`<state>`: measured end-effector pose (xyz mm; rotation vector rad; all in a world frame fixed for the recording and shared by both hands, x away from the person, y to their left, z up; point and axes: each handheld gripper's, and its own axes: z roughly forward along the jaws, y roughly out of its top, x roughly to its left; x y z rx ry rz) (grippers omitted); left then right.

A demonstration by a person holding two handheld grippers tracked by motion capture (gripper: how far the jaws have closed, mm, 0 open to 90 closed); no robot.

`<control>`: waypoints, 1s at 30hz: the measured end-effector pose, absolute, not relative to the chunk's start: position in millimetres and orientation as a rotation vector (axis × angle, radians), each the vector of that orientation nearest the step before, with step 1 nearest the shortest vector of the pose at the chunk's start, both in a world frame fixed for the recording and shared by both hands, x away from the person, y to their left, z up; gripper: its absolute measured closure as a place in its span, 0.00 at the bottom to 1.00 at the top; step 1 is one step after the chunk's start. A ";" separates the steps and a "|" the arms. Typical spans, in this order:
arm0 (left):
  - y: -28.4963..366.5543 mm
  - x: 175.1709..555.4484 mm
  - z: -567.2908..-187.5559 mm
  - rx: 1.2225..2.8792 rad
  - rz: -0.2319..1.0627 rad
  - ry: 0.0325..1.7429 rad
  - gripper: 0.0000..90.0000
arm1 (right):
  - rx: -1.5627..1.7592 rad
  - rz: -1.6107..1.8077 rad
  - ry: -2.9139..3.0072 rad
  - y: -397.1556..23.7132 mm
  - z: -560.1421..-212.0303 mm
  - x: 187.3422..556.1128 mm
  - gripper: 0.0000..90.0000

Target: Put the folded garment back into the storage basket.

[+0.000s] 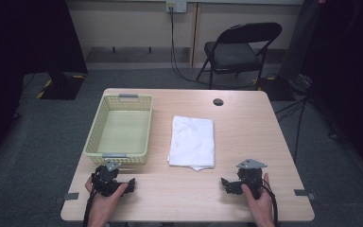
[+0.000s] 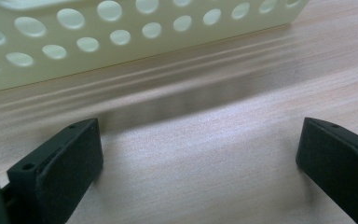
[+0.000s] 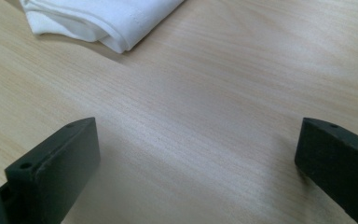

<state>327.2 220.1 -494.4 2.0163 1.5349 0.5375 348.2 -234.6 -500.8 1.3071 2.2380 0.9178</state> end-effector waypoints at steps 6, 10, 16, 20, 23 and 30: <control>220.3 326.4 -495.2 2.008 0.544 1.531 0.00 | 1.310 0.917 2.237 -234.5 -500.8 348.1 0.00; 220.3 327.3 -493.9 2.022 0.534 1.537 0.00 | 1.310 0.917 2.237 -234.5 -500.8 348.1 0.00; 220.8 327.1 -492.8 2.033 0.529 1.542 0.00 | 1.310 0.917 2.237 -234.6 -500.8 348.1 0.00; 223.1 325.3 -492.4 2.033 0.527 1.538 0.02 | 1.310 0.918 2.237 -234.6 -500.8 348.0 0.00; 224.0 324.7 -491.4 2.039 0.527 1.529 0.04 | 1.310 0.917 2.237 -234.6 -500.8 348.0 0.00; 224.6 324.6 -489.7 2.038 0.528 1.531 0.07 | 1.310 0.917 2.236 -234.6 -500.8 348.0 0.00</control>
